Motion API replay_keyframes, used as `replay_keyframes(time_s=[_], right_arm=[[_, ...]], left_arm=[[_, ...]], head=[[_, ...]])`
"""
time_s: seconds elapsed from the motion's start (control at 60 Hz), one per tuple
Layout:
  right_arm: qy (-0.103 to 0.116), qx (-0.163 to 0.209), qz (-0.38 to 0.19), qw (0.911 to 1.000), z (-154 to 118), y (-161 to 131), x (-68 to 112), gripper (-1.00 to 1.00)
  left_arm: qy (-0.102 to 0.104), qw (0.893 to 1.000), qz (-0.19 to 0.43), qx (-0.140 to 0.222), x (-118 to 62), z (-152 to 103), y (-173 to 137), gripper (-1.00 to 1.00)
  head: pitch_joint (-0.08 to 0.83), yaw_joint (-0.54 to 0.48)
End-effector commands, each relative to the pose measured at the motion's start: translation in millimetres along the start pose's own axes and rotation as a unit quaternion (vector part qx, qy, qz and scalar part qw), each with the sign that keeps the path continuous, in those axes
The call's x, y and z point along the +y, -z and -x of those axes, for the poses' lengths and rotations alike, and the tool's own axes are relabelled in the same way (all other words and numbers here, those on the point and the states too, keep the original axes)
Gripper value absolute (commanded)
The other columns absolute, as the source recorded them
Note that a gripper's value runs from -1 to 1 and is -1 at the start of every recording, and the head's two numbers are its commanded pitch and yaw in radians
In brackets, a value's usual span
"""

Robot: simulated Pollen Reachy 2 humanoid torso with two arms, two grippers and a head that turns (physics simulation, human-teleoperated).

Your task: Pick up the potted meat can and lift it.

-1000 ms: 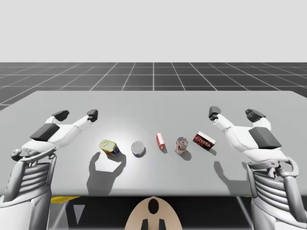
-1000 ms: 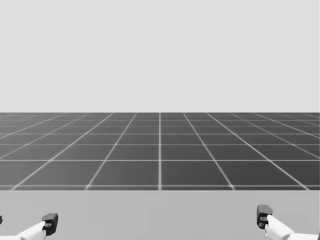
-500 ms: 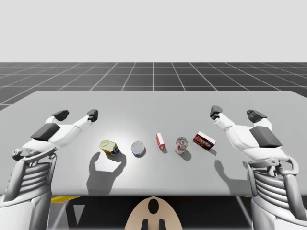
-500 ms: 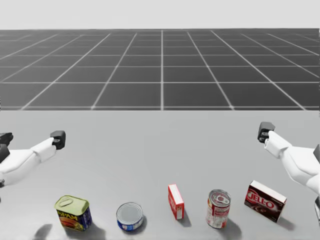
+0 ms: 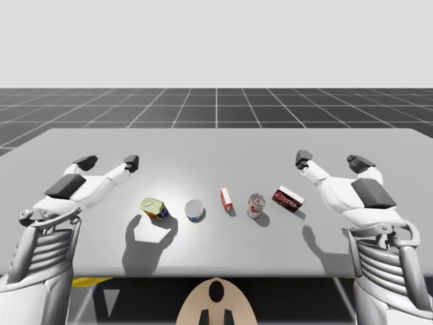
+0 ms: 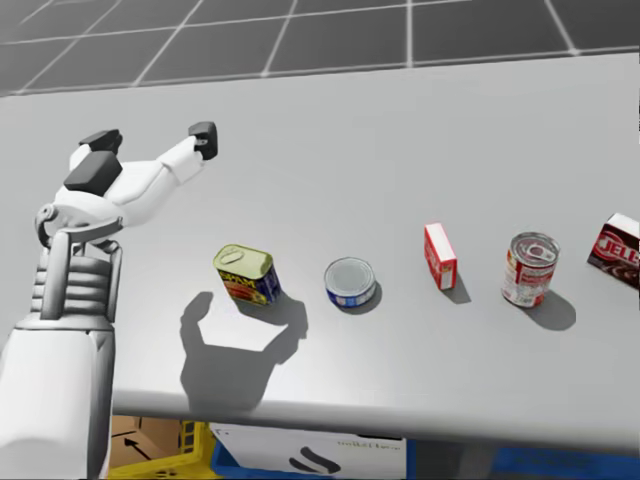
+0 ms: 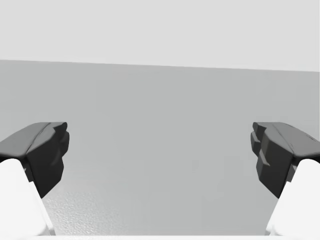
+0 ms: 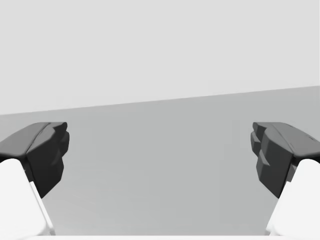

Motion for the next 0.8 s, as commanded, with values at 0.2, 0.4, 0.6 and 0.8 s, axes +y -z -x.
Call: replay_keyframes(time_s=[0.2,0.4,0.6,0.8], right_arm=[[-0.005,0.006,-0.006,0.9999,3,0,1.9,-1.0],[-0.005,0.008,-0.005,0.9999,4,0,1.2,-1.0],[-0.003,0.009,-0.003,0.9999,4,-1,1.2,-1.0],[-0.003,0.01,-0.006,0.9999,4,-1,0.8,-1.0]], left_arm=[[0.004,1.0,0.001,0.004,-1.3,2,2,-1.0],[-0.007,1.0,0.006,0.008,-1.1,2,2,-1.0],[-0.03,0.998,0.053,0.02,-4.9,-8,-18,-1.0],[0.008,0.994,0.091,0.054,-10.1,1,-53,-1.0]], head=[[0.719,0.35],[0.712,0.34],[0.697,0.34],[0.695,0.34]])
